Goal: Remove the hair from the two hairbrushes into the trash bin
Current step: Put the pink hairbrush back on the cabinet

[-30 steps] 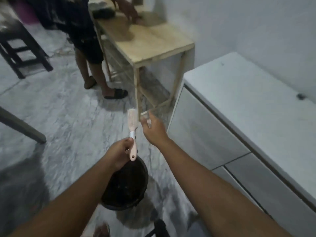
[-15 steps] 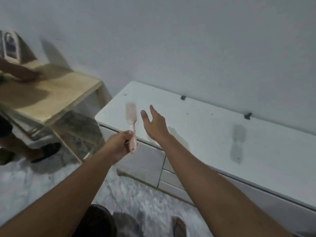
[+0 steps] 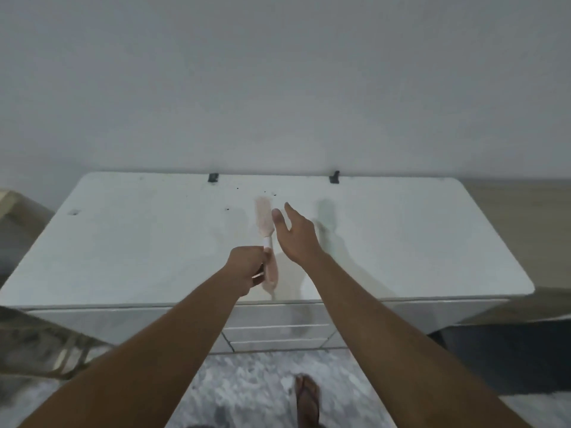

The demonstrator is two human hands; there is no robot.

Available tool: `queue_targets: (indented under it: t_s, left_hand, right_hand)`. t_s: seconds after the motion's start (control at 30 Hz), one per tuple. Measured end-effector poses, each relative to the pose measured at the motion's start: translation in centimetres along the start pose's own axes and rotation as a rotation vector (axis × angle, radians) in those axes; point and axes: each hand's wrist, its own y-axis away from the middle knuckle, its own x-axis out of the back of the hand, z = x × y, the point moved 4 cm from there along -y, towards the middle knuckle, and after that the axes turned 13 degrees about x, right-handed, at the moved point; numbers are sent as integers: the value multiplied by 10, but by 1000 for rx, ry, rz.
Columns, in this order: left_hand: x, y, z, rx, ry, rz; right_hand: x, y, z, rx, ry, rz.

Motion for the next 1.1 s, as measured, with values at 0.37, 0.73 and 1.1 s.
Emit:
queue_targets:
  t_s: [0.37, 0.73, 1.1]
  left_hand:
    - [-79, -38, 34, -67, -287, 11]
    - [-87, -57, 31, -121, -440, 114]
    - [-91, -56, 28, -131, -433, 161]
  right_hand:
    - [32, -26, 69, -107, -6, 131]
    - [39, -33, 83, -46, -79, 138]
    - [39, -34, 90, -20, -82, 145]
